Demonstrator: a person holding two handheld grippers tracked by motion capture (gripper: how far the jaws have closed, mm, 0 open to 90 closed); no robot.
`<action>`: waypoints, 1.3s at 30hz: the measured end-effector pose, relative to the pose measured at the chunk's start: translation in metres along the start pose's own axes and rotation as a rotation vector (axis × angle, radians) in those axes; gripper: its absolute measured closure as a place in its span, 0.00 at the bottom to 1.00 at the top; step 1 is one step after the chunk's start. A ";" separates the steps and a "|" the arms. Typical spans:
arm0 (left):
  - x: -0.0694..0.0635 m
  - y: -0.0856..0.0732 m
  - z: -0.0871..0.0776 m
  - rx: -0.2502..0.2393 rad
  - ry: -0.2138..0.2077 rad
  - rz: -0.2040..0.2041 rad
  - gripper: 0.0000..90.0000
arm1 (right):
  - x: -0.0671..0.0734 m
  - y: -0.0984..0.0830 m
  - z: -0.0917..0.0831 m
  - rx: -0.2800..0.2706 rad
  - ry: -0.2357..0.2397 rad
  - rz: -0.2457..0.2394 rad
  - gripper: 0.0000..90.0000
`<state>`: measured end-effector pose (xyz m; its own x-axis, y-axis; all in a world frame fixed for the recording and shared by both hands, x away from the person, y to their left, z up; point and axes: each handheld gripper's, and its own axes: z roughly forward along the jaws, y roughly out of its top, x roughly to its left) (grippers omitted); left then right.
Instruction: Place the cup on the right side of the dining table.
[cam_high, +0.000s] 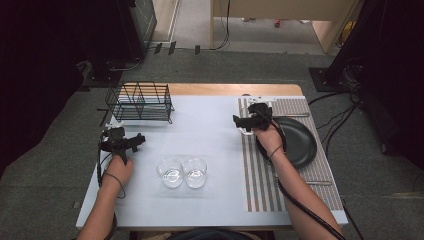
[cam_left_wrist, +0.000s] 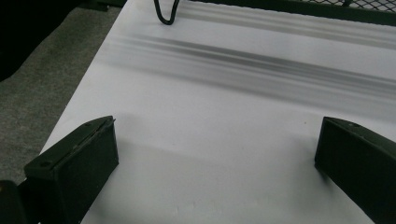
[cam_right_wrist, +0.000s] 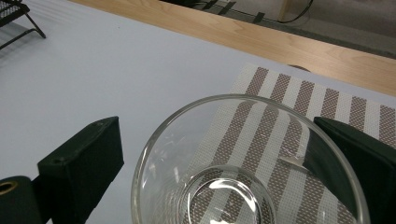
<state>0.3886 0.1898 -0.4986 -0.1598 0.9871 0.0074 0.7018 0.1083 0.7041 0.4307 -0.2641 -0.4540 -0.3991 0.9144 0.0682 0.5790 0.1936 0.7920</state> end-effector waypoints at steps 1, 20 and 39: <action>0.000 0.000 0.000 0.000 0.000 0.000 0.00 | 0.000 0.000 0.000 -0.001 0.000 -0.003 0.04; 0.000 0.000 0.000 0.001 0.001 0.000 0.00 | -0.001 0.002 -0.010 -0.027 -0.004 -0.014 0.04; 0.000 0.000 0.000 0.002 0.002 0.000 0.00 | 0.002 0.006 -0.017 -0.044 -0.011 -0.028 0.04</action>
<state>0.3891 0.1898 -0.4985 -0.1606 0.9870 0.0088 0.7036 0.1083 0.7023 0.4212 -0.2671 -0.4387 -0.4069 0.9126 0.0390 0.5354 0.2036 0.8197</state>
